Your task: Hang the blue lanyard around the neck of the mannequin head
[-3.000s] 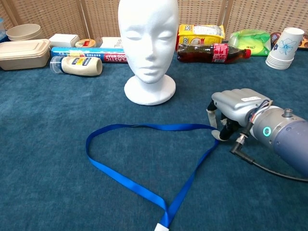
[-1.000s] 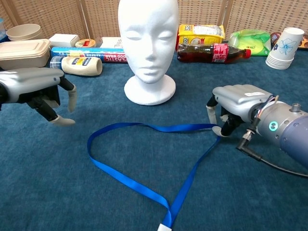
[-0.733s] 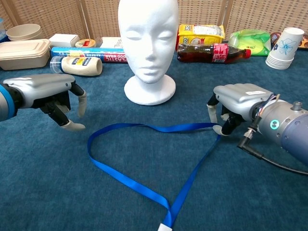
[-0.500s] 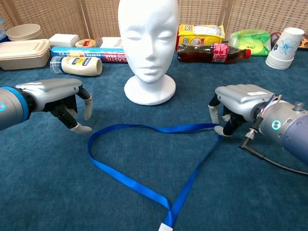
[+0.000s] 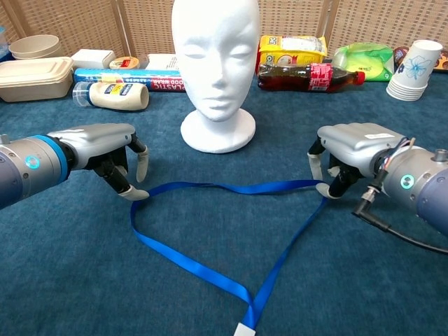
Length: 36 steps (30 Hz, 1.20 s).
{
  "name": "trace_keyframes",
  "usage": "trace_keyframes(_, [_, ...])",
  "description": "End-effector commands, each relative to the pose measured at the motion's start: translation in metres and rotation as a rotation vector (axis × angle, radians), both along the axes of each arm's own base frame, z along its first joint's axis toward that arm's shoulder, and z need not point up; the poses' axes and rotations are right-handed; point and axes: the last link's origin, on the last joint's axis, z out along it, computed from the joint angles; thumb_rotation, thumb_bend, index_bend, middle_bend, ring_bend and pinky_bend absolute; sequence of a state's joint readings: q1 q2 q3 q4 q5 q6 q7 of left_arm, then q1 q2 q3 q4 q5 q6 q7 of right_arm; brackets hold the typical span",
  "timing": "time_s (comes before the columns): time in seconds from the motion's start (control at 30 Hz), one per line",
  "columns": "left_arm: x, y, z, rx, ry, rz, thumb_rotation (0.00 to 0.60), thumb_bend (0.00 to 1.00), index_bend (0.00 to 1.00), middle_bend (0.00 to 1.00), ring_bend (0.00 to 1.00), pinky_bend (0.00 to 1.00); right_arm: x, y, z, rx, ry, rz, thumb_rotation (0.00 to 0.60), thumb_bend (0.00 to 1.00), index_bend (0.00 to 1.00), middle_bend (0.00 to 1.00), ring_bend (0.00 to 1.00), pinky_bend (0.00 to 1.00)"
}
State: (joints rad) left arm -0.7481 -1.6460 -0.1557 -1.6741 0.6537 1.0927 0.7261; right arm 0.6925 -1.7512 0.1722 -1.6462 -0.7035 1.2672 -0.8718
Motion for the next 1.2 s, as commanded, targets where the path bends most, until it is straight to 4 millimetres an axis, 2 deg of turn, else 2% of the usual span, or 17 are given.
trace_keyframes(0.03, [0.001, 0.000, -0.001, -0.001, 0.002, -0.001, 0.512, 0.24, 0.55, 1.00, 1.00, 1.00, 0.000, 0.000, 0.000, 0.000, 0.001, -0.001, 0.600, 0.46, 0.60, 0.99, 1.00, 1.00])
trace_keyframes(1.0, [0.011, 0.001, -0.013, -0.042, 0.057, -0.017, 0.523, 0.38, 0.55, 1.00, 1.00, 1.00, -0.008, 0.000, 0.006, 0.003, -0.017, -0.031, 0.600, 0.46, 0.59, 0.99, 1.00, 1.00])
trace_keyframes(1.2, [0.011, 0.002, -0.012, -0.034, 0.055, -0.014, 0.524, 0.42, 0.58, 1.00, 1.00, 1.00, -0.008, 0.000, 0.008, -0.001, -0.020, -0.032, 0.600, 0.46, 0.60, 0.99, 1.00, 1.00])
